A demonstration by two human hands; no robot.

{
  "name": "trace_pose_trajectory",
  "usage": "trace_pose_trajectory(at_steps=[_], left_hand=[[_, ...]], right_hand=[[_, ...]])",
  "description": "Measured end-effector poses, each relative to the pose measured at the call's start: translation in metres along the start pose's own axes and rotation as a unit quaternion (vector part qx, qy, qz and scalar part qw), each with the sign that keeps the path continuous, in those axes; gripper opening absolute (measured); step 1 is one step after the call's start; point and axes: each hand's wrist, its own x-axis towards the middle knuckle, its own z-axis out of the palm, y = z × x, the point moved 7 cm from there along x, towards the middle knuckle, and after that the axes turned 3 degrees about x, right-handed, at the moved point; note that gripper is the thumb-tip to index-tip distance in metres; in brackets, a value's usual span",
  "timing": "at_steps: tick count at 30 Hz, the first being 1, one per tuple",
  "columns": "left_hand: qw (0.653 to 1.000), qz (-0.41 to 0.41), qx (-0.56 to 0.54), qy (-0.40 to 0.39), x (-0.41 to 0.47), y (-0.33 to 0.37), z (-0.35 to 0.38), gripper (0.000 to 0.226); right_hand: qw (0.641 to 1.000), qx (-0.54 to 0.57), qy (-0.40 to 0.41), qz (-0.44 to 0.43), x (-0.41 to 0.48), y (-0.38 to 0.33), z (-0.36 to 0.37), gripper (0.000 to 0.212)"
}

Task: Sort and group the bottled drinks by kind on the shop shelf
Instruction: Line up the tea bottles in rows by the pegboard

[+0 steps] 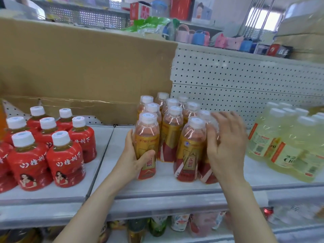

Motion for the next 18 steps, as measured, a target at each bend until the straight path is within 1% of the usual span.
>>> trace_pose_trajectory(at_steps=[2,4,5,8,9,10,11,12,13,14,15,16,18], left_hand=[[1.0,0.008,0.007,0.007,-0.002,0.002,0.007,0.091],[1.0,0.021,0.009,0.005,-0.002,0.003,0.012,0.091],[1.0,0.024,0.012,0.002,0.0,0.002,0.016,0.09],[0.999,0.009,0.036,0.011,0.004,-0.008,0.019,0.095],[0.998,0.008,0.062,0.032,0.002,-0.008,0.019,0.095],[0.992,0.012,0.104,0.075,-0.004,-0.002,0.018,0.096],[0.979,0.027,0.152,0.135,-0.012,0.01,0.016,0.096],[0.957,0.065,0.199,0.199,-0.023,0.03,0.016,0.09],[0.932,0.121,0.233,0.248,-0.033,0.053,0.021,0.08],[0.913,0.173,0.253,0.27,-0.04,0.075,0.031,0.071],[0.903,0.206,0.265,0.268,-0.043,0.092,0.045,0.065],[0.897,0.22,0.287,0.254,-0.04,0.1,0.059,0.064],[0.882,0.209,0.355,0.228,-0.029,0.109,0.085,0.072]], right_hand=[[0.998,0.01,0.003,0.065,-0.004,0.024,-0.009,0.045],[0.988,0.055,-0.041,0.138,-0.007,0.041,-0.007,0.057],[0.982,0.078,-0.066,0.156,-0.008,0.046,-0.005,0.06],[0.979,0.072,-0.122,0.144,-0.01,0.052,-0.005,0.066],[0.98,0.065,-0.13,0.136,-0.011,0.053,-0.007,0.07],[0.981,0.063,-0.132,0.13,-0.011,0.055,-0.009,0.073],[0.981,0.064,-0.133,0.126,-0.011,0.056,-0.011,0.075],[0.981,0.064,-0.135,0.122,-0.01,0.058,-0.011,0.075],[0.982,0.062,-0.136,0.116,-0.008,0.058,-0.01,0.075],[0.982,0.062,-0.138,0.111,-0.007,0.058,-0.009,0.074],[0.982,0.065,-0.142,0.108,-0.005,0.059,-0.008,0.074],[0.981,0.071,-0.145,0.108,-0.004,0.062,-0.006,0.074],[0.98,0.08,-0.149,0.106,0.0,0.069,-0.003,0.074]])
